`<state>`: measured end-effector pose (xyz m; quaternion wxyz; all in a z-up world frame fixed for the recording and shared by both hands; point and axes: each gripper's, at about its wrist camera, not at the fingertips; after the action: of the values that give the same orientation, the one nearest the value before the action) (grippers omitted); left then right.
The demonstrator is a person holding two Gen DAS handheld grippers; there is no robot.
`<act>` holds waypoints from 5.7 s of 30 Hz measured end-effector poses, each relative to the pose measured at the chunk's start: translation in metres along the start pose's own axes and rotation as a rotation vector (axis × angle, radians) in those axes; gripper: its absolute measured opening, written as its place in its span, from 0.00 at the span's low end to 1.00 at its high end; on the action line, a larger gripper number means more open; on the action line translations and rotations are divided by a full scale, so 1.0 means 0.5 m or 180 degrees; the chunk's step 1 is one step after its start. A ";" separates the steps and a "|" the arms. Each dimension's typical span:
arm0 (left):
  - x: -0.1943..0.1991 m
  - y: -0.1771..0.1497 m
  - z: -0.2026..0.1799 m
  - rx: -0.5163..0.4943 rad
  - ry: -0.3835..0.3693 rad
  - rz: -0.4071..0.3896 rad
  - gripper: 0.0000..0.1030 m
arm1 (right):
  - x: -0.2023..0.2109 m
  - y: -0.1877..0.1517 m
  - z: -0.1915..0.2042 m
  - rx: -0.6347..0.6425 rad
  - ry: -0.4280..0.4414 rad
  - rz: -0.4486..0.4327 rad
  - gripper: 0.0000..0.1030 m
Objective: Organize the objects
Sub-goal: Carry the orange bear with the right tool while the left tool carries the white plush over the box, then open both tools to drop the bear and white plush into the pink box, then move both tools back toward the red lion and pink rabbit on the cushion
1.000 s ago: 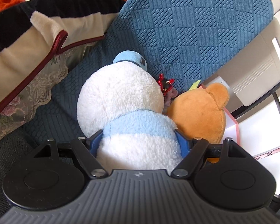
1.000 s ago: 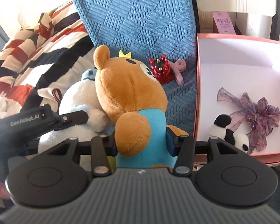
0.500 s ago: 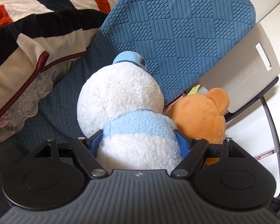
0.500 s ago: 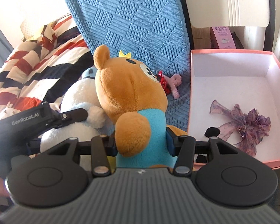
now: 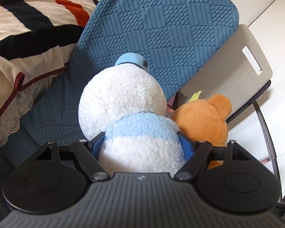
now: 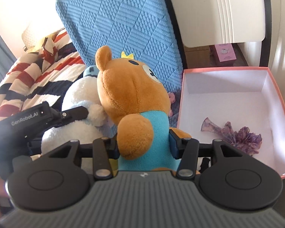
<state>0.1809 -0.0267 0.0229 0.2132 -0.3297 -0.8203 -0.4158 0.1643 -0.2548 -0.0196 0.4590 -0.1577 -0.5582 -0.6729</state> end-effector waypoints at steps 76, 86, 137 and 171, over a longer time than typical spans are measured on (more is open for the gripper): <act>-0.163 -0.082 -0.310 -0.1180 -0.0493 0.0356 0.64 | 0.042 -0.033 -0.342 -0.0793 -0.0809 -0.0179 0.77; -0.027 -0.049 -0.270 -0.1225 -0.0609 0.0088 0.74 | 0.089 -0.035 -0.224 -0.0635 -0.0697 -0.0289 0.84; 0.135 -0.046 0.071 -0.1046 -0.0341 -0.0376 0.80 | -0.019 -0.196 0.057 -0.0235 -0.0586 -0.0226 0.84; -0.123 0.037 0.035 -0.1468 -0.0228 -0.0263 0.80 | -0.186 -0.156 0.059 0.0090 -0.0585 -0.0555 0.74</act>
<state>0.2353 -0.0269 -0.0154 0.0857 -0.3503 -0.7235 -0.5886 0.1430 -0.1909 -0.1247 0.3478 -0.1631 -0.6189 -0.6851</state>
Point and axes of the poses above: each gripper's, at about its wrist camera, not at the fingertips, and x roughly against the way its jaws point, z to its left, y to its top, and after that the axes turned 3 degrees about -y, right-handed
